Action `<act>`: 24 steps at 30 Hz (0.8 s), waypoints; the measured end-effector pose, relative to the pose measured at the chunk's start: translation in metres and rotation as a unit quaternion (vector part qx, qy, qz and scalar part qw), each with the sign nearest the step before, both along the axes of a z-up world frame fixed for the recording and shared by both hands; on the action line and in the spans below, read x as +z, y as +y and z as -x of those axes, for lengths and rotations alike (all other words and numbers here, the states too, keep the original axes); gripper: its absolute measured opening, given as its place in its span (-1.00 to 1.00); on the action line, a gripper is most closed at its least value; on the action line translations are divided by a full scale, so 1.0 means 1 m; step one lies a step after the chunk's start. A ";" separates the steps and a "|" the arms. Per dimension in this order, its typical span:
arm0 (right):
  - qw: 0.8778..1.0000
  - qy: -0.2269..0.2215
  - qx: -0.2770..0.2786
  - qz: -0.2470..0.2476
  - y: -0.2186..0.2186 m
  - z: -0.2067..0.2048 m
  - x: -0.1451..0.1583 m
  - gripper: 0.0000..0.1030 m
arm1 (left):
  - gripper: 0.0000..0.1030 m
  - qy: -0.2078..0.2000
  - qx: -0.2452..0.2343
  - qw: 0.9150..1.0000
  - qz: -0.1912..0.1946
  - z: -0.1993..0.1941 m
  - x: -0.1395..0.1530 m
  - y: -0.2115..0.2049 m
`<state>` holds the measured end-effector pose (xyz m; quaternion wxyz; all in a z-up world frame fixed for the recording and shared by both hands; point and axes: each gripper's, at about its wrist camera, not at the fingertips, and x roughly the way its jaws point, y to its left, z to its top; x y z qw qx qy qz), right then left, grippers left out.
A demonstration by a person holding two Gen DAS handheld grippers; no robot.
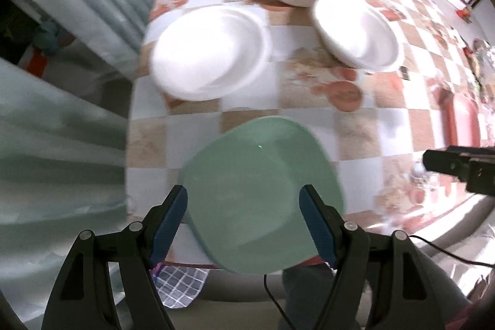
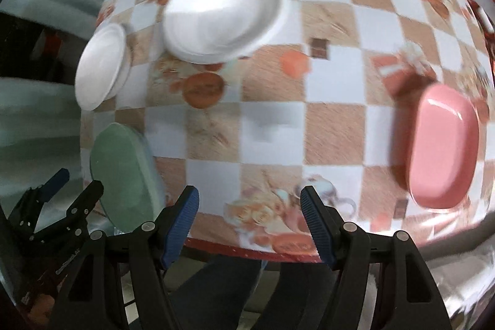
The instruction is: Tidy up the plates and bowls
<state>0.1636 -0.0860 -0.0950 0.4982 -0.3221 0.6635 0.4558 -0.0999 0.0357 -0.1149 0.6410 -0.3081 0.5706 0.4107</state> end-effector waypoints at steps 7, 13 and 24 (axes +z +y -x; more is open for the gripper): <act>0.999 -0.002 -0.031 0.017 -0.014 -0.001 -0.008 0.35 | 0.51 -0.013 -0.097 0.995 0.004 -0.060 -0.003 -0.019; 0.998 -0.015 -0.063 0.021 -0.023 -0.024 -0.003 0.35 | 0.51 -0.043 -0.164 0.985 0.045 -0.093 -0.013 -0.038; 0.994 -0.019 -0.101 0.034 -0.036 -0.047 -0.004 0.35 | 0.51 -0.033 -0.167 0.983 0.064 -0.107 -0.021 -0.044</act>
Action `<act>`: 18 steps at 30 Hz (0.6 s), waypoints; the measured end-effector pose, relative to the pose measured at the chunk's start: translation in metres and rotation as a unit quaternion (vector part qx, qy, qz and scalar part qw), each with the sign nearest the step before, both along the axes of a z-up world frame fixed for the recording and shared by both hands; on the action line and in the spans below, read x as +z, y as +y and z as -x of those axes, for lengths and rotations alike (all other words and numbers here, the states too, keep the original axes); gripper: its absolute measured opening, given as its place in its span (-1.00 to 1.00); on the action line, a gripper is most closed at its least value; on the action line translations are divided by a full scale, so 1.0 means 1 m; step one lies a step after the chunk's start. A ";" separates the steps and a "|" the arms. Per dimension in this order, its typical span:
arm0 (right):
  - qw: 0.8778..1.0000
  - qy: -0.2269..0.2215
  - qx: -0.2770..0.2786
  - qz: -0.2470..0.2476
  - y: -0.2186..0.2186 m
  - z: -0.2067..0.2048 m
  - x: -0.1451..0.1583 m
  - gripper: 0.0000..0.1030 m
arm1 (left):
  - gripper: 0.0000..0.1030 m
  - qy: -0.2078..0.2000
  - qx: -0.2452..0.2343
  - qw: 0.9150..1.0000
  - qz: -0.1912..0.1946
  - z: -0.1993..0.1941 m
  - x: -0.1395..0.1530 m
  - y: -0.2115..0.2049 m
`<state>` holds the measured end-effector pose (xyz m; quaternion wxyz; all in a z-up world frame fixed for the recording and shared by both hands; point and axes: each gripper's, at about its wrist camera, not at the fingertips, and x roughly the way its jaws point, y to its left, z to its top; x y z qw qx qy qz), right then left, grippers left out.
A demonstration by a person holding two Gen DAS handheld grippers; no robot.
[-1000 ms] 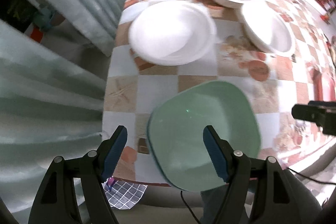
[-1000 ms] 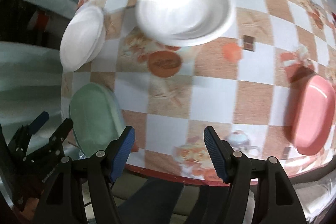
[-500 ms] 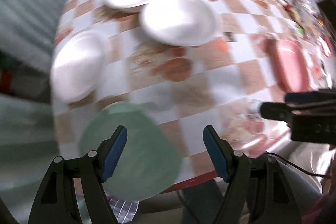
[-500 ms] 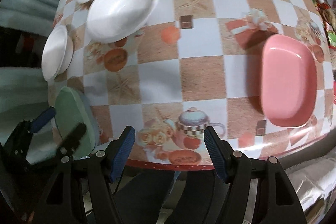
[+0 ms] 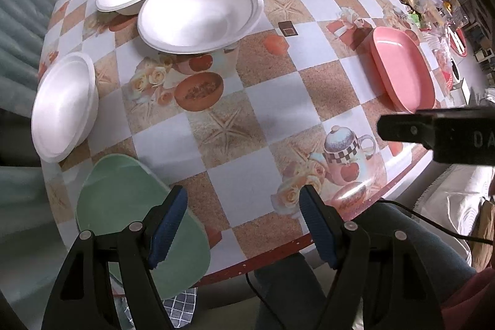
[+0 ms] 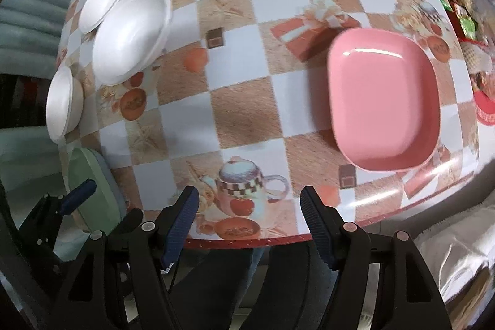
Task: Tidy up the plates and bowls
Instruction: 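Move the right gripper to the rim of the pink square plate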
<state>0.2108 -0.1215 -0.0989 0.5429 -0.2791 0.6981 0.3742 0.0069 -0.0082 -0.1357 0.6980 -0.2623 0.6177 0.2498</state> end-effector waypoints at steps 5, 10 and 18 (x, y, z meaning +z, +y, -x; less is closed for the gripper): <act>1.000 -0.002 -0.020 0.008 -0.016 -0.022 -0.002 0.35 | 0.51 0.011 -0.007 1.000 0.001 -0.022 -0.003 -0.004; 0.999 -0.004 -0.043 0.013 -0.031 -0.060 -0.002 0.35 | 0.51 0.018 -0.010 1.000 0.000 -0.055 -0.003 -0.010; 0.997 0.002 -0.071 0.016 -0.050 -0.130 -0.004 0.35 | 0.52 0.025 0.009 1.000 0.002 -0.115 0.000 -0.015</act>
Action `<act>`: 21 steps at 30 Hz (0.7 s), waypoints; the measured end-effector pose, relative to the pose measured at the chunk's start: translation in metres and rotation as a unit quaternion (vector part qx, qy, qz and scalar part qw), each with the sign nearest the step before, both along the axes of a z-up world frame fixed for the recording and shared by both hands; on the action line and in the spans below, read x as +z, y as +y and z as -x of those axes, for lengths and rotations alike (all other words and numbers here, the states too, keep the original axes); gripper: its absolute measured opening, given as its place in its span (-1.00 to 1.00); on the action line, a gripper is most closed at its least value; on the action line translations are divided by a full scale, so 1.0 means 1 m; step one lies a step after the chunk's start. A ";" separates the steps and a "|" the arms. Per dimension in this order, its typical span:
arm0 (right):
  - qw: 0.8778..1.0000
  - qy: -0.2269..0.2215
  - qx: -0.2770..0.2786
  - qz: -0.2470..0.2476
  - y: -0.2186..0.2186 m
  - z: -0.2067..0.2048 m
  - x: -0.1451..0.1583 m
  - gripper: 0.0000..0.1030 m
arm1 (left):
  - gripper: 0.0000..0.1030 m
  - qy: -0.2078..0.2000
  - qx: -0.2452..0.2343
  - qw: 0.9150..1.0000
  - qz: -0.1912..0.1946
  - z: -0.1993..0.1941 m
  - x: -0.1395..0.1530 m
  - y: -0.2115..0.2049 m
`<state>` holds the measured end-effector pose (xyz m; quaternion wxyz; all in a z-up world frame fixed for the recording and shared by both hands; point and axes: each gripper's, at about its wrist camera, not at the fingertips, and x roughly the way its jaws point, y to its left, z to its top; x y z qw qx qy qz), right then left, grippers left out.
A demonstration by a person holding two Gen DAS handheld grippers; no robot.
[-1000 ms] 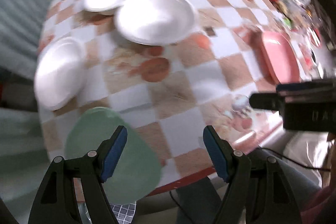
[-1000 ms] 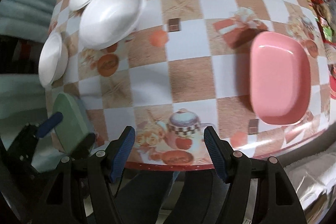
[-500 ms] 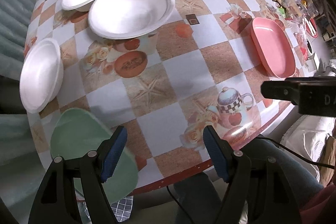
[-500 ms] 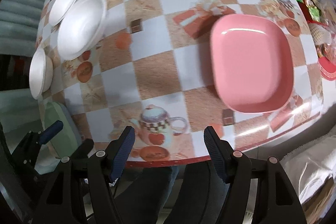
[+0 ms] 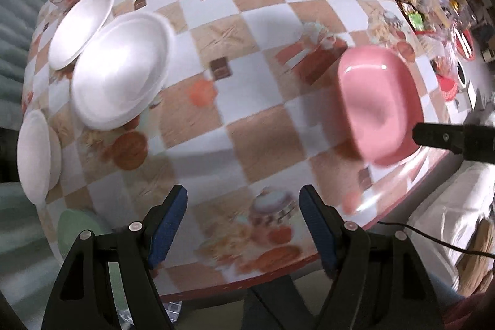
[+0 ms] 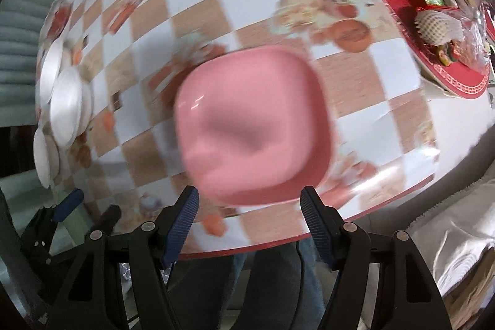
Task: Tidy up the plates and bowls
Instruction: 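Move the right gripper to the rim of the pink square plate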
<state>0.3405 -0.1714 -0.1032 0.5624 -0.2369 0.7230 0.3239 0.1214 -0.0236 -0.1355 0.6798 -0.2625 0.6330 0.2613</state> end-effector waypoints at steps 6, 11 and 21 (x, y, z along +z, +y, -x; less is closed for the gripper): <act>1.000 0.004 -0.011 0.017 -0.019 -0.041 -0.014 0.62 | 0.53 0.011 0.018 1.000 0.011 -0.037 -0.002 -0.007; 0.999 0.008 -0.011 0.035 -0.032 -0.062 -0.032 0.62 | 0.54 0.027 0.019 0.999 0.009 -0.066 -0.016 -0.010; 0.998 0.006 0.036 0.056 -0.021 -0.071 -0.070 0.62 | 0.53 0.037 0.051 0.998 0.000 -0.109 -0.047 -0.009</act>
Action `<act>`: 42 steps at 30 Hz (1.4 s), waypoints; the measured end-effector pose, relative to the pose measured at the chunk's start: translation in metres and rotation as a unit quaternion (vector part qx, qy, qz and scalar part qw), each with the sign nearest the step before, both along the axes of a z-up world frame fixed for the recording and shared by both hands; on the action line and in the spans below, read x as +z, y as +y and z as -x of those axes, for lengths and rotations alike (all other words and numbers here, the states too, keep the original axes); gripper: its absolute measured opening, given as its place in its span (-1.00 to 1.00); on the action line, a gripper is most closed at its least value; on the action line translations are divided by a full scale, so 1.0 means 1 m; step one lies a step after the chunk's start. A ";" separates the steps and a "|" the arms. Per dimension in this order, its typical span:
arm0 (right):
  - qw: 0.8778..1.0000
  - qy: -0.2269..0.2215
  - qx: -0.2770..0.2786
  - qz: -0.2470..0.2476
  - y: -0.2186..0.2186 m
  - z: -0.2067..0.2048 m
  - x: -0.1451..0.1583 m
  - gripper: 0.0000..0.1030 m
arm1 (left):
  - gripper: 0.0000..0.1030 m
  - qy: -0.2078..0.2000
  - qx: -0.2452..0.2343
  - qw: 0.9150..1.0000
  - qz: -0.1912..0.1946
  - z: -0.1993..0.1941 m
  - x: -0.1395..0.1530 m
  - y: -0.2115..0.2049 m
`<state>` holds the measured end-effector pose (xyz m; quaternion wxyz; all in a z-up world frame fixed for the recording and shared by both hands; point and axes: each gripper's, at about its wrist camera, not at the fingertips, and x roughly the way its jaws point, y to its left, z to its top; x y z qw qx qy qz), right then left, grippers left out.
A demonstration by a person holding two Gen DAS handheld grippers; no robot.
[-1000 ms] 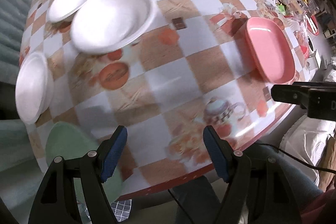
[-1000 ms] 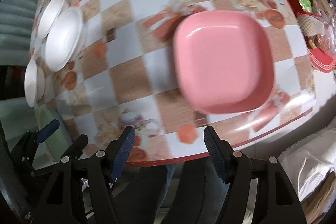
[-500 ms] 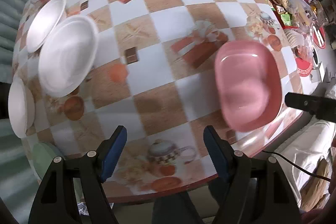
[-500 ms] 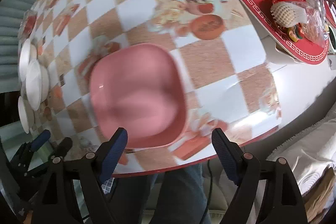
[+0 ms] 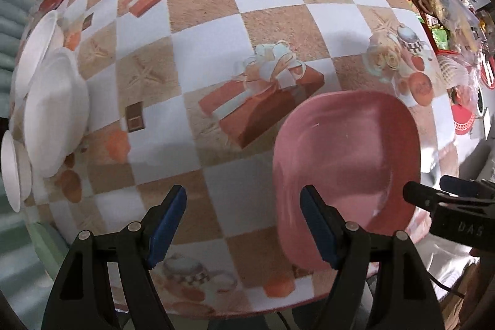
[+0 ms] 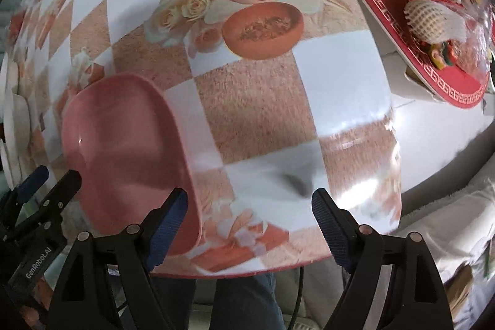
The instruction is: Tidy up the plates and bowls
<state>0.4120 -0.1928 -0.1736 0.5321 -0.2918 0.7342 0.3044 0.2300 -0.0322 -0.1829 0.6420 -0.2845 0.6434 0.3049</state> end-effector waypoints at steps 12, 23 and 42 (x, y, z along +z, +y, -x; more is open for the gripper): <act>0.996 -0.032 0.086 0.006 0.026 0.025 -0.014 0.99 | 0.65 0.001 0.020 1.000 -0.011 -0.010 -0.025 0.000; 0.995 -0.028 0.091 0.005 0.025 0.030 -0.015 1.00 | 1.00 0.001 0.038 0.999 -0.017 0.002 -0.035 0.011; 0.997 -0.011 0.072 -0.030 0.031 0.042 0.006 -0.63 | -0.26 0.003 -0.053 0.998 0.022 -0.042 -0.018 -0.020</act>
